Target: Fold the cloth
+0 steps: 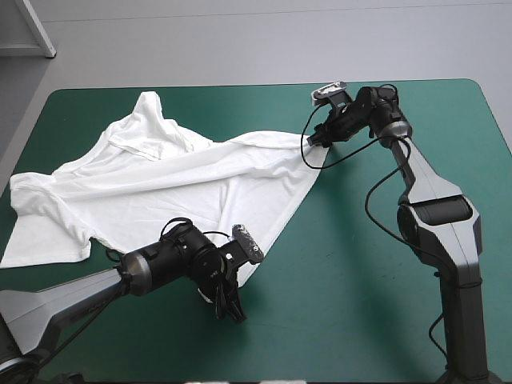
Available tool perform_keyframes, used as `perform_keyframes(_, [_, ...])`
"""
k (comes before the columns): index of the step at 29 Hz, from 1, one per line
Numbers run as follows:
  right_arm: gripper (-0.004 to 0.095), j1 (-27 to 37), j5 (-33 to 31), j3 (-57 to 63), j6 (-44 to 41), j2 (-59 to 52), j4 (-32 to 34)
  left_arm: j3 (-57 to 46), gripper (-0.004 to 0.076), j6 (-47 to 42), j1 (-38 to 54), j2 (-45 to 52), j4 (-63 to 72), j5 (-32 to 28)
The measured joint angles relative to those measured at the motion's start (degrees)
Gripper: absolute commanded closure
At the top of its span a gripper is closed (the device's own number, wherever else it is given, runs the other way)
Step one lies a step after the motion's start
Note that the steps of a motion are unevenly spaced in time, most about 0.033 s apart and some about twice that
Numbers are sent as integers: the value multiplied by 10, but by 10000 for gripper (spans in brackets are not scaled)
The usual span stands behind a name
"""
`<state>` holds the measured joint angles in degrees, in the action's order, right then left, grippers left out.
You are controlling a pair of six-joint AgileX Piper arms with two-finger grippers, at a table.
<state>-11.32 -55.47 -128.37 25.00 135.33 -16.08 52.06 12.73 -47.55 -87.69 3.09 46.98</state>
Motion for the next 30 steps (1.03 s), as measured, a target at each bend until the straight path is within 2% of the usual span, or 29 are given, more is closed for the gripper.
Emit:
perform_keyframes(4, [412, -8, 2, -1, 3, 19, 5, 0, 705, -5, 0, 0, 1, -1])
perform_keyframes(7, [474, -8, 7, -4, 3, 22, 5, 0, 705, -6, 0, 0, 9, -2])
perform_keyframes(10, [659, -8, 13, -6, 3, 26, 7, 0, 705, -6, 0, 0, 21, -4])
perform_keyframes(13, [919, -6, 19, -7, 3, 28, 16, 0, 705, -6, 0, 0, 24, -5])
perform_keyframes(20, [916, -6, 17, -11, -10, 29, 20, -2, 705, -14, 0, 0, 27, -14])
perform_keyframes(24, [915, -7, -32, -25, -17, 25, 26, -4, 705, -15, 0, 3, 28, -21])
perform_keyframes(26, [915, -9, -70, -35, -19, 17, 30, -6, 705, -16, 0, 5, 34, -37])
perform_keyframes(30, [916, -14, -108, -53, -26, -20, 25, -6, 705, -32, 0, 20, 37, -69])
